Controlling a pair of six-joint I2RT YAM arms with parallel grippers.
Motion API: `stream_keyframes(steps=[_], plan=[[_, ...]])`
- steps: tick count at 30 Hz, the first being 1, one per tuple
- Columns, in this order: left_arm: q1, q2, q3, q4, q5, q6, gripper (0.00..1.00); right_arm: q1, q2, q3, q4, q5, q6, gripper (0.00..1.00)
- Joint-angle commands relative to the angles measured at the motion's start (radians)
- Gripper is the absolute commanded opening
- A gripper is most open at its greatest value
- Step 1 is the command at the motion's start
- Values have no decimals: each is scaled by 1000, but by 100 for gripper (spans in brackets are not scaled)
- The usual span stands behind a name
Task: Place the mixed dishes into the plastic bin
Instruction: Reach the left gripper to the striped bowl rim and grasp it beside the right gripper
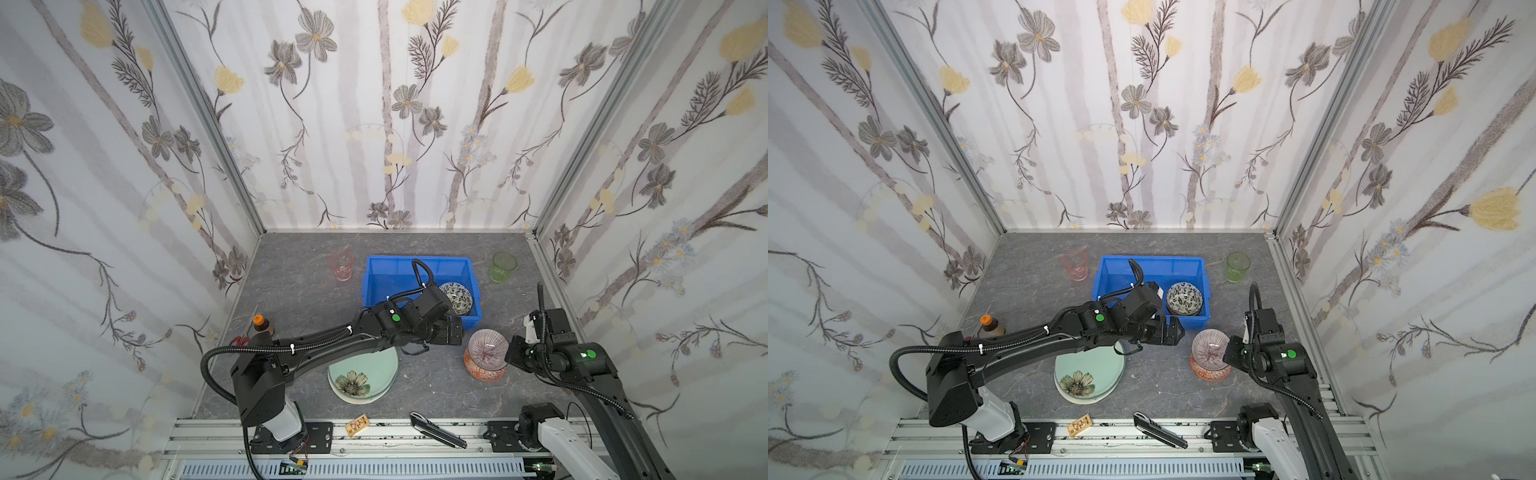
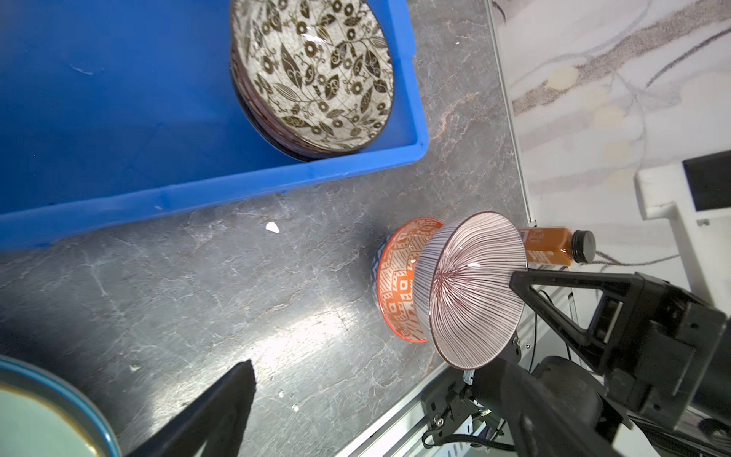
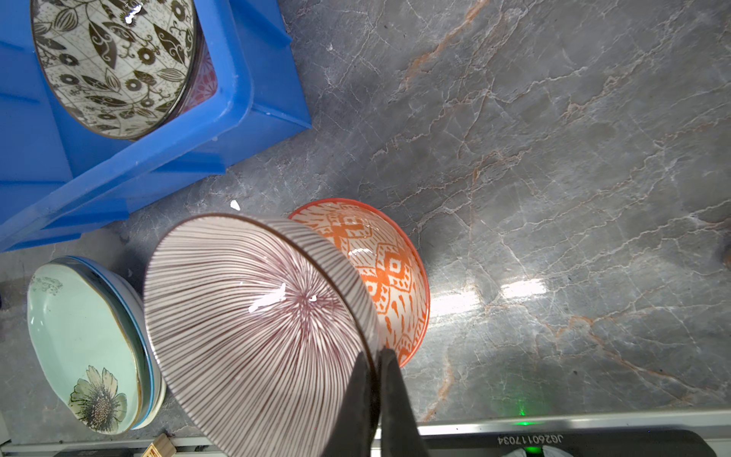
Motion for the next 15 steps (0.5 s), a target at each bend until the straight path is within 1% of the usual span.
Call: stream_keyframes(steps=[1,4,8,11,15], plan=[[-21,24,26,15,-31,-25,100,14,8,34,40,-28,-4,5],[-42,61,61,15,-39,-29,98,31,17,51,43,-27,2,5],[-57,108,101,15,-56,-38,93,57,28,60,60,-31,17,5],[-62,133,126,15,-62,-41,87,79,33,64,71,-31,30,5],[-70,159,140,15,-69,-51,76,97,39,79,77,-28,34,5]])
